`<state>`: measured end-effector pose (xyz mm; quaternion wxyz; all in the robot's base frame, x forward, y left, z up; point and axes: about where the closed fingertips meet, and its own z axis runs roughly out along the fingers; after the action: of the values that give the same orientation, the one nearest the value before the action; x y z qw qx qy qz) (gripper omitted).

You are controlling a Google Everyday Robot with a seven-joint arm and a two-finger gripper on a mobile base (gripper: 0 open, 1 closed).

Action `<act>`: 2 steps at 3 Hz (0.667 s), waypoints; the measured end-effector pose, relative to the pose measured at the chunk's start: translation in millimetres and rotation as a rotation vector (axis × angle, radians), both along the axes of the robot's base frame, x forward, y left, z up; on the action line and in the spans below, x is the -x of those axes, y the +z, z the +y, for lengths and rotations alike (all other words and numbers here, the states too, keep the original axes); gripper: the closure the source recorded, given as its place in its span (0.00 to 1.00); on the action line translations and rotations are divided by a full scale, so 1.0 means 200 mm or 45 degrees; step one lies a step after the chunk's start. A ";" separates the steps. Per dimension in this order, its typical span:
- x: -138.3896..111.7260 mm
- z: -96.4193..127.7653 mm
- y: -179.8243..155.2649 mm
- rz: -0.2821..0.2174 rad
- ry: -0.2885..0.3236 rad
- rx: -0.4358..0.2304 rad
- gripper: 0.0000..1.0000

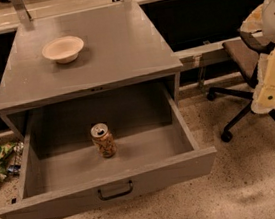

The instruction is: Pick orange can from top drawer and place on counter

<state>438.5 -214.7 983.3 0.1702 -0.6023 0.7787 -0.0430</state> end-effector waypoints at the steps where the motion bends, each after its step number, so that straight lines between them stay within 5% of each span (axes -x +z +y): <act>1: 0.00 0.00 0.00 0.000 0.000 0.000 0.00; 2: -0.02 0.03 0.00 -0.014 0.009 -0.072 0.00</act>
Offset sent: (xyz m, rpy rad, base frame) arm 0.0173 0.0229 -0.0018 0.2138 -0.0219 0.0258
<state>443.1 -208.1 983.7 0.1919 -0.5995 0.7766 -0.0237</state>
